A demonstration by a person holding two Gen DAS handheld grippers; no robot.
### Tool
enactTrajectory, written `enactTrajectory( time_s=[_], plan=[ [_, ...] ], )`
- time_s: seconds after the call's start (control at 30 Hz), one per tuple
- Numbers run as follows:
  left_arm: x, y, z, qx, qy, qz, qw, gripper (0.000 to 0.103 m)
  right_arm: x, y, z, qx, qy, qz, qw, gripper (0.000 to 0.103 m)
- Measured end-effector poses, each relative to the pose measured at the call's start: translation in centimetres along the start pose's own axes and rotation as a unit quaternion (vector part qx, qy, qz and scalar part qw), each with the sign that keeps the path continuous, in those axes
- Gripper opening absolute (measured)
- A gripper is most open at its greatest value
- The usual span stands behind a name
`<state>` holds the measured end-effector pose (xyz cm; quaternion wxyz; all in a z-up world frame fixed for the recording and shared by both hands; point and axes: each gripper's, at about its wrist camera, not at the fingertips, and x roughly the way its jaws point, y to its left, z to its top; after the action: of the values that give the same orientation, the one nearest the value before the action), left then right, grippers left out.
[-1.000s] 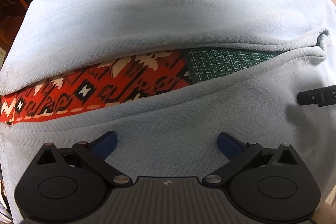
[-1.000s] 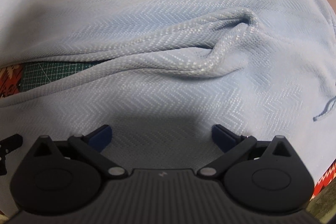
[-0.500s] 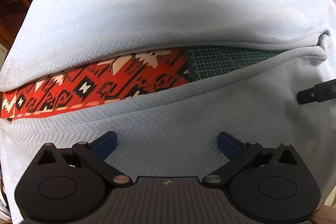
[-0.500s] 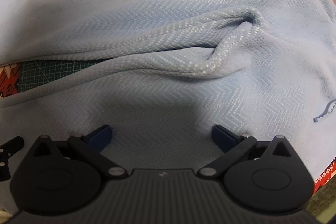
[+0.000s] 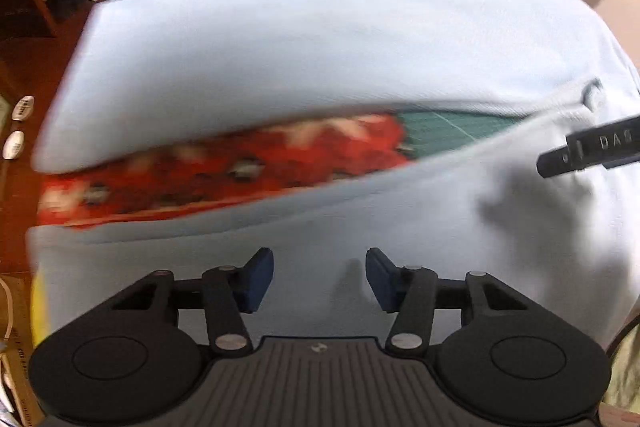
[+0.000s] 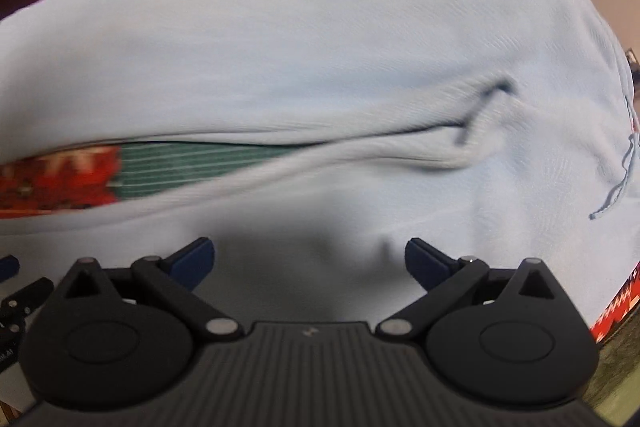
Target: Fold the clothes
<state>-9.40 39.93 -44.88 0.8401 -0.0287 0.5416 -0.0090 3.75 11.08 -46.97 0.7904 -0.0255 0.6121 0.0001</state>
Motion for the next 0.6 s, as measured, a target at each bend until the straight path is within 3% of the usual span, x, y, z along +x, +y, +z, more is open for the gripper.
enactTrajectory(
  time_s=[0.13, 0.3, 0.47, 0.6],
  plan=[
    [-1.8, 6.5, -0.7, -0.036, -0.013, 0.036, 0.9986, 0.046, -2.1, 7.0, 0.1, -0.038, -0.035, 0.016, 0.999, 0.096],
    [-1.7, 13.8, -2.3, -0.081, -0.016, 0.073, 0.9939, 0.039, -5.6, 18.2, -0.9, -0.109, -0.061, 0.052, 0.991, 0.08],
    [-1.2, 17.9, -4.0, -0.121, -0.012, 0.044, 0.9916, 0.033, -5.8, 25.3, -1.2, -0.152, -0.058, 0.084, 0.983, 0.059],
    [-0.6, 19.2, -5.0, -0.139, -0.005, -0.004, 0.9903, 0.033, -5.3, 28.3, -1.0, -0.171, -0.05, 0.097, 0.979, 0.058]
  ],
)
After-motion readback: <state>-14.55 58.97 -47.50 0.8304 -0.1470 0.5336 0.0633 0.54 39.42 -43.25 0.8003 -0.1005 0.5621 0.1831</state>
